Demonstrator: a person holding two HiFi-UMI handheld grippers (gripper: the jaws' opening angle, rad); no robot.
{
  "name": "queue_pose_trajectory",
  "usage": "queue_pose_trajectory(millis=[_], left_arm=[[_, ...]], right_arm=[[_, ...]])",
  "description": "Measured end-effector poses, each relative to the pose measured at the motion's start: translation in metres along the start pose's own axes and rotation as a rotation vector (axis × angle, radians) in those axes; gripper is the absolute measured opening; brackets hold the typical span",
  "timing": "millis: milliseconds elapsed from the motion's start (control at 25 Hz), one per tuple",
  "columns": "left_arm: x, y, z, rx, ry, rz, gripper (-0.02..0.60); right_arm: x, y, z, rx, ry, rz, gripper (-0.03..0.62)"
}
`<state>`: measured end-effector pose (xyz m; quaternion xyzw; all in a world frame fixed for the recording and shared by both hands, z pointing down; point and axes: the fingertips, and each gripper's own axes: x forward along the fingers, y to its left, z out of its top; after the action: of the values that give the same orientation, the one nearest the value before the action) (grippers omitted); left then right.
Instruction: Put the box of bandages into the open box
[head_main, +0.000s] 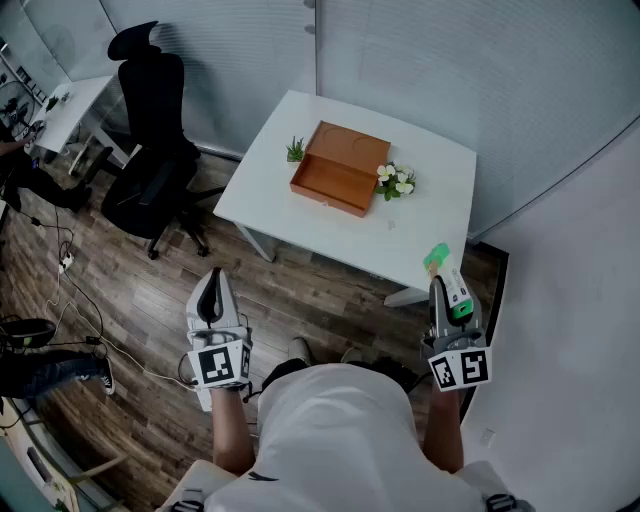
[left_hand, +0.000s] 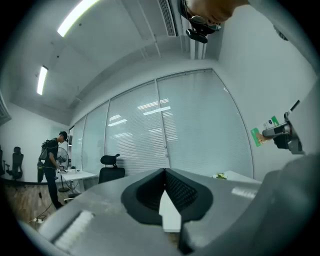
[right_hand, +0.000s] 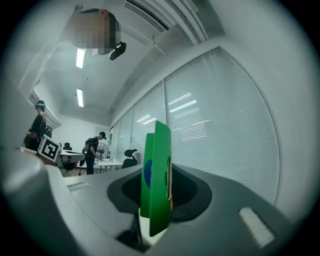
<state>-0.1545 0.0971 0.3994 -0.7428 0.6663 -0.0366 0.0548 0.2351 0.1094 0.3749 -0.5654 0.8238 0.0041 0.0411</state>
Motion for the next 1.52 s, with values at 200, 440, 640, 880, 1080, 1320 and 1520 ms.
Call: queue_pose_trajectory(millis=[200, 440, 640, 880, 1080, 1320, 1520], left_arm=[[-0.001, 0.000, -0.001, -0.002, -0.003, -0.003, 0.005], [0.000, -0.001, -0.001, 0.000, 0.000, -0.005, 0.005], [-0.001, 0.001, 0.000, -0.001, -0.001, -0.006, 0.005], [0.001, 0.011, -0.006, -0.005, 0.006, -0.010, 0.005], [0.005, 0.033, -0.011, -0.014, 0.014, -0.003, 0.005], [0.026, 0.063, -0.014, -0.030, 0.023, -0.019, 0.005], [0.052, 0.081, -0.015, -0.021, 0.015, -0.055, 0.005]], right_arm=[[-0.001, 0.001, -0.001, 0.000, -0.006, 0.004, 0.092], [0.000, 0.002, -0.001, 0.002, 0.003, 0.010, 0.094], [-0.001, 0.003, -0.002, 0.004, 0.008, 0.009, 0.094], [0.006, 0.011, -0.002, 0.002, 0.007, 0.005, 0.092], [0.020, 0.024, 0.000, -0.011, 0.013, 0.000, 0.092], [0.048, 0.038, 0.005, -0.025, 0.022, -0.024, 0.092], [0.076, 0.046, 0.006, -0.051, 0.031, -0.036, 0.092]])
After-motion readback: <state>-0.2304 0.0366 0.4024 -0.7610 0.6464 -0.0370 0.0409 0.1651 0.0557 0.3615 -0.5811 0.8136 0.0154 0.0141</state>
